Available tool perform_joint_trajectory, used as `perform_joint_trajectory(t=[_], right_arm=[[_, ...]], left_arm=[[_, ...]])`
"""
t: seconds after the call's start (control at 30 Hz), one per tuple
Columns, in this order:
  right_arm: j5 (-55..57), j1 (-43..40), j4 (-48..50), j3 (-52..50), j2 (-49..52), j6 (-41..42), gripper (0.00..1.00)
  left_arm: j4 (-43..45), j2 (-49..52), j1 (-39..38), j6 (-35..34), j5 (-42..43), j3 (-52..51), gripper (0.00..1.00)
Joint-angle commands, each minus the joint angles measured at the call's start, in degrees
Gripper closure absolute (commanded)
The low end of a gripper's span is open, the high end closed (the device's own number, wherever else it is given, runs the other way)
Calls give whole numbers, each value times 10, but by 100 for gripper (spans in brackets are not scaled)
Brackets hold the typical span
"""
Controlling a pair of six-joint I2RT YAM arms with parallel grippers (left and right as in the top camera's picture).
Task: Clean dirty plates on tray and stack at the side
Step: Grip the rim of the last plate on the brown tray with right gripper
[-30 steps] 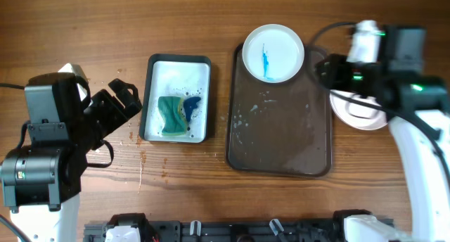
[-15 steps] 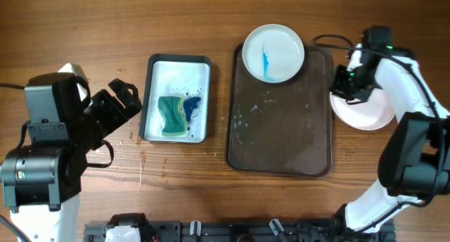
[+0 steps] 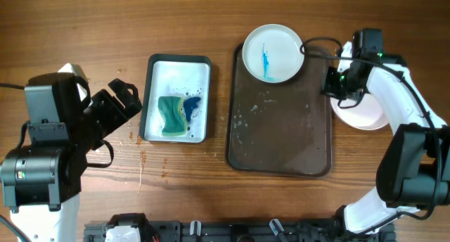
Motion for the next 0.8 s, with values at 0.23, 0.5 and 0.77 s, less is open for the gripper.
perform_joint_trajectory(t=[0.23,0.5,0.77], right_arm=[[110,-11,-52,38,-22,79,95],[-16,64,-89,179,-121,-42,66],[48,87,51,162,-14,-59,32]], left_arm=[[2,0,4,5,-5,8,0],[2,0,4,5,-5,8,0],[2,0,4,5,-5,8,0]])
